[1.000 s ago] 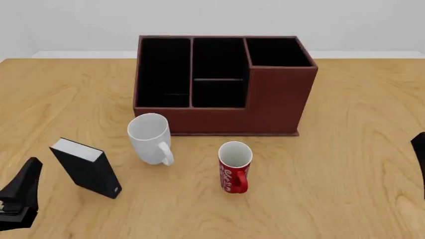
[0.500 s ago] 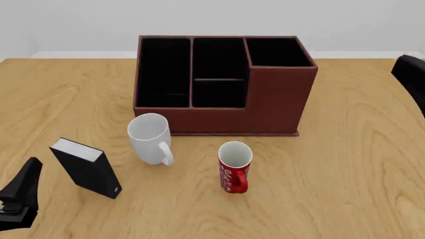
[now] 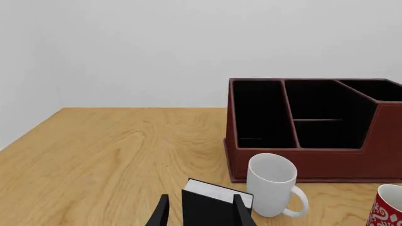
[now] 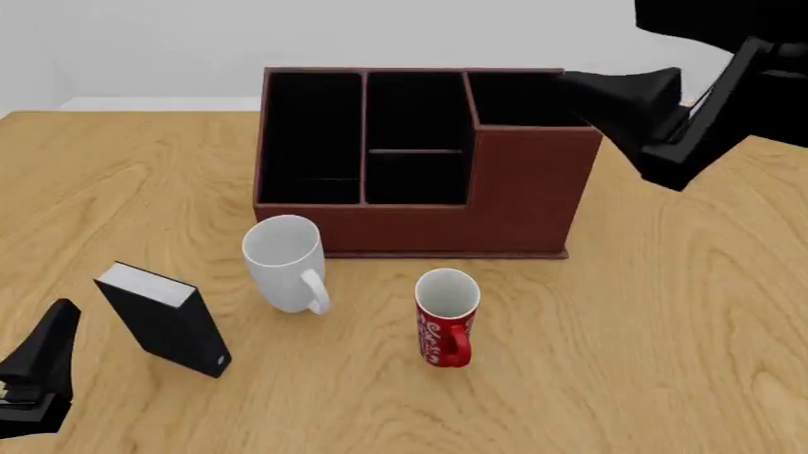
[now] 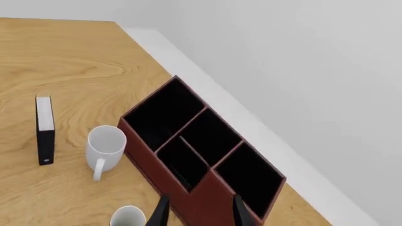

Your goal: Pick up the white mug and place it to the right of the caddy.

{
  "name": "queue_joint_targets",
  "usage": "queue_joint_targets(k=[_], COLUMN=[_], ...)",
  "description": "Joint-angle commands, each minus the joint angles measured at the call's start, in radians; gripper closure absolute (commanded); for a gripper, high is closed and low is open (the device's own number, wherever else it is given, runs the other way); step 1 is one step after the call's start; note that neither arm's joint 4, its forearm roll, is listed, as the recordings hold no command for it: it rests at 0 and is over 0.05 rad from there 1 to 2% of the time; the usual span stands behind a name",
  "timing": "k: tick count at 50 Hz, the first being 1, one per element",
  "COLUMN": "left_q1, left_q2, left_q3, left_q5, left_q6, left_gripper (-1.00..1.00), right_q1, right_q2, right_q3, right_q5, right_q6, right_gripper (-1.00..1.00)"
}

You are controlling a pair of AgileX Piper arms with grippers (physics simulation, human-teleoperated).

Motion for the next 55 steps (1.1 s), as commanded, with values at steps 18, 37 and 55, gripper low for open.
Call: queue_joint_targets(k=[18, 37, 55], left_q1=[0.000, 0.000, 0.000], left_q2=[0.000, 0.000, 0.000], left_q3=[0.000, 0.000, 0.000], left_q5=[0.000, 0.000, 0.000], left_q6=[0.000, 0.000, 0.000], left_gripper=[-1.00, -1.00, -1.00], right_q1=[0.165, 0.215, 0.250], right_q2=[0.388, 0.592, 0.738], right_q3=[-0.227, -0.343, -0.368], right_q5=[0.054, 0.075, 0.030], right_q6=[0.110, 0.188, 0.314], right_gripper=[-1.00, -1.00, -1.00])
